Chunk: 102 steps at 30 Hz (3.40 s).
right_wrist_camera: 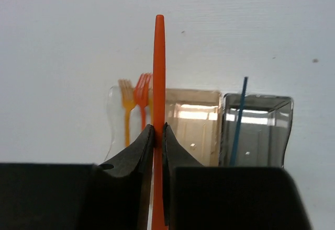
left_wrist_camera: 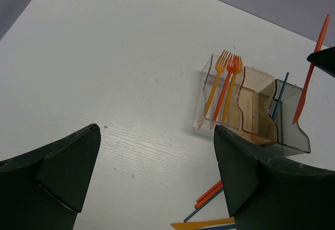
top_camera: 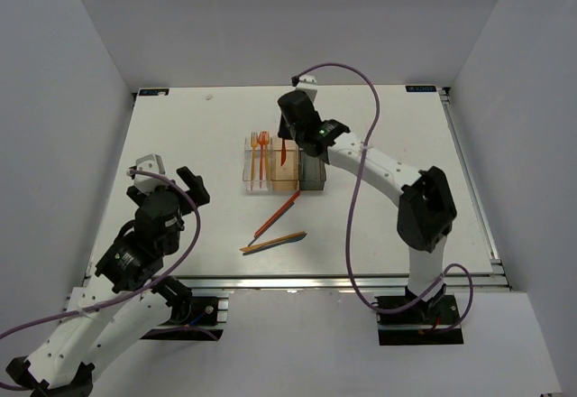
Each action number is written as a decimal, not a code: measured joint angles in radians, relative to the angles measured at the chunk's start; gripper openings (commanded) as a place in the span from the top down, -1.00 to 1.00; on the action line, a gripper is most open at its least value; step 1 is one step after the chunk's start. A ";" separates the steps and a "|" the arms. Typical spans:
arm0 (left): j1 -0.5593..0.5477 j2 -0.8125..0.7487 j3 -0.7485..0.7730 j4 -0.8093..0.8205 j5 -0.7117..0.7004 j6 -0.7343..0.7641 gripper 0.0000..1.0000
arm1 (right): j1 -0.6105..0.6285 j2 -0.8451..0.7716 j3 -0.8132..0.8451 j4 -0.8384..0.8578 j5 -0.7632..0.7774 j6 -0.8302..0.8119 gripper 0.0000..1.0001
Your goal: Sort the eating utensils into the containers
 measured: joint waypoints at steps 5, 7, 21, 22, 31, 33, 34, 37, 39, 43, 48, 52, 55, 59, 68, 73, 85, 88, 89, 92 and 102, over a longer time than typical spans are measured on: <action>0.000 0.016 0.000 0.000 0.001 0.001 -0.96 | -0.034 0.149 0.056 0.026 0.063 -0.040 1.00; 0.000 0.019 0.000 0.000 0.001 0.002 -0.96 | -0.036 0.204 0.067 0.037 0.076 -0.061 1.00; 0.000 0.026 0.000 0.001 0.004 0.008 -0.96 | -0.031 0.283 0.019 0.134 0.073 -0.051 1.00; 0.000 0.026 0.000 0.001 0.004 0.008 -0.96 | -0.029 0.283 0.007 0.134 0.068 -0.043 1.00; 0.000 0.026 0.000 0.001 0.004 0.009 -0.96 | -0.011 0.292 -0.004 0.135 0.027 -0.001 1.00; 0.000 0.026 0.000 0.001 0.004 0.009 -0.96 | -0.006 0.295 -0.004 0.135 0.021 0.004 0.88; 0.000 0.026 0.000 0.001 0.004 0.009 -0.96 | -0.005 0.298 -0.004 0.136 0.018 0.010 0.81; 0.000 0.026 0.000 0.001 0.004 0.009 -0.96 | -0.002 0.309 -0.004 0.135 0.009 0.026 0.58; 0.000 0.024 0.000 0.000 0.004 0.009 -0.96 | -0.001 0.317 -0.003 0.134 0.005 0.031 0.54; 0.000 0.021 0.000 0.001 0.004 0.009 -0.96 | 0.000 0.325 -0.003 0.120 0.001 0.043 0.28; 0.000 0.019 0.000 0.001 0.005 0.009 -0.96 | 0.001 0.325 -0.003 0.108 0.003 0.045 0.17; 0.000 0.019 0.000 0.001 0.005 0.009 -0.96 | 0.002 0.321 -0.002 0.094 0.005 0.044 0.15; 0.000 0.019 0.000 0.001 0.005 0.010 -0.96 | 0.005 0.293 -0.002 0.075 0.007 0.037 0.06; 0.000 0.019 0.000 0.001 0.005 0.011 -0.96 | 0.025 0.193 -0.002 0.063 0.022 0.008 -0.76; 0.000 0.058 -0.009 0.049 0.123 0.055 -0.96 | 0.126 -0.134 -0.104 -0.007 0.029 -0.014 -0.79; 0.000 0.205 -0.009 0.077 0.314 0.117 -0.96 | 0.120 -0.346 -0.451 -0.027 -0.039 0.023 -0.64; -0.278 0.618 0.120 -0.008 0.576 0.213 -0.81 | 0.019 -0.829 -0.840 -0.188 -0.043 0.040 -0.31; -0.366 0.721 0.147 -0.027 0.612 0.241 -0.55 | -0.025 -0.896 -0.863 -0.194 -0.047 0.026 -0.29; -0.377 0.749 0.152 -0.037 0.625 0.254 -0.47 | -0.027 -0.903 -0.865 -0.197 -0.053 0.020 -0.30; -0.398 0.846 0.166 -0.069 0.644 0.282 -0.19 | -0.027 -0.906 -0.870 -0.207 -0.071 0.004 -0.30; -0.407 1.003 0.169 -0.088 0.633 0.316 -0.30 | -0.027 -0.927 -0.918 -0.208 -0.113 -0.039 -0.32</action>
